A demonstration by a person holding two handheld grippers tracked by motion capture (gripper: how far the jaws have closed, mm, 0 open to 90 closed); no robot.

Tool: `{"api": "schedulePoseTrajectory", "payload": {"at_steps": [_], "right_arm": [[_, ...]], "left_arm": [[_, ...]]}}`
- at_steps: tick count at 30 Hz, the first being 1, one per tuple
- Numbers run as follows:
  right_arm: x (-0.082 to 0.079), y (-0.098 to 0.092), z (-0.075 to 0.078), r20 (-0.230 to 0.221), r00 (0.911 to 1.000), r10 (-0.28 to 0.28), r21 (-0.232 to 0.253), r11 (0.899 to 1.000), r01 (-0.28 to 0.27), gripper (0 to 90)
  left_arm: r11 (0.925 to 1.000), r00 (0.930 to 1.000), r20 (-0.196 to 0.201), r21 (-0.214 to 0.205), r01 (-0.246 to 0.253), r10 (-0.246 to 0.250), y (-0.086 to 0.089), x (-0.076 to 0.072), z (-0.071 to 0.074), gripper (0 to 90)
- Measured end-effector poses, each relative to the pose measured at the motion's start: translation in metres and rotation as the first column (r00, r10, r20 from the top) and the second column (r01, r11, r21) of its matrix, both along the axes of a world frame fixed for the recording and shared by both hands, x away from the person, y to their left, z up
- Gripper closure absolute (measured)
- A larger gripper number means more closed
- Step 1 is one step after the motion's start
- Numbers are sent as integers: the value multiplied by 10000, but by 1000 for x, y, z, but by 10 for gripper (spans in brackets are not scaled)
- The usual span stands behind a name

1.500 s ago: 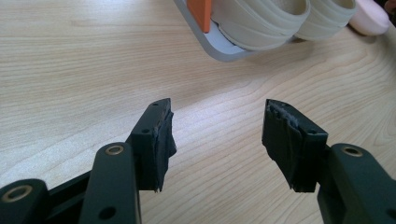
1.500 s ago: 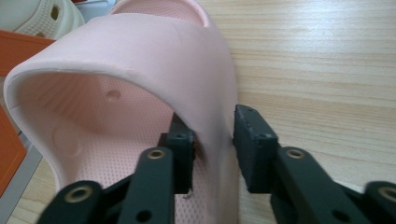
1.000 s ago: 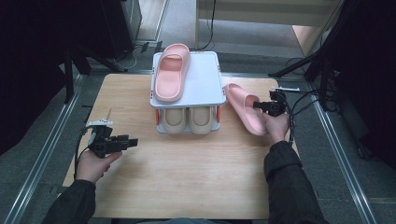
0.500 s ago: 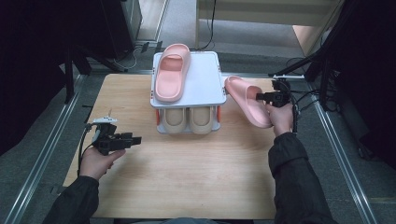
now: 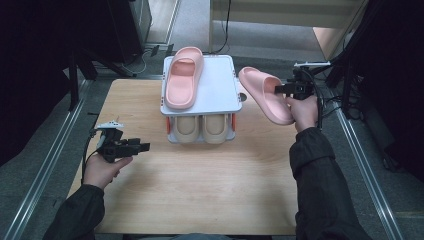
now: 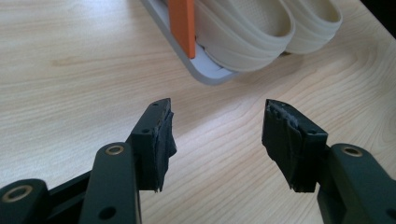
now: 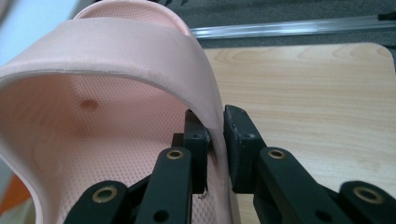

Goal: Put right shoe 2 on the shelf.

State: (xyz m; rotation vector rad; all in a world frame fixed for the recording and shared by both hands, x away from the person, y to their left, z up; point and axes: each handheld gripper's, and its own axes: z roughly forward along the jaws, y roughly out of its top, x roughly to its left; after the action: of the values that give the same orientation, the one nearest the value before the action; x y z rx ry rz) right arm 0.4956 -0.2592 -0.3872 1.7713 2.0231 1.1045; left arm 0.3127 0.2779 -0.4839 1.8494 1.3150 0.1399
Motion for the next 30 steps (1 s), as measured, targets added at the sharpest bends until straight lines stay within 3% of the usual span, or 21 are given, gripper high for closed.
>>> {"api": "schedulePoseTrajectory", "payload": {"at_steps": [6, 13, 18, 30], "right_arm": [[4, 14, 27, 326, 9994, -63, -12, 10000, 64, 806], [14, 38, 47, 484, 9988, 111, -132, 9999, -104, 798], [26, 62, 50, 318, 9987, 396, -368, 9986, -385, 803], [45, 112, 52, 261, 9988, 414, -1103, 9932, -383, 787]], "left_arm": [[9999, 9999, -17, 27, 114, -114, -3, 4, 1, 434], [9997, 9997, -59, 11, 256, -256, -4, 6, 2, 434], [9992, 9993, -28, -94, 383, -383, -5, 5, 5, 434], [9990, 9991, 7, -150, 420, -420, -2, 1, 5, 435]]}}
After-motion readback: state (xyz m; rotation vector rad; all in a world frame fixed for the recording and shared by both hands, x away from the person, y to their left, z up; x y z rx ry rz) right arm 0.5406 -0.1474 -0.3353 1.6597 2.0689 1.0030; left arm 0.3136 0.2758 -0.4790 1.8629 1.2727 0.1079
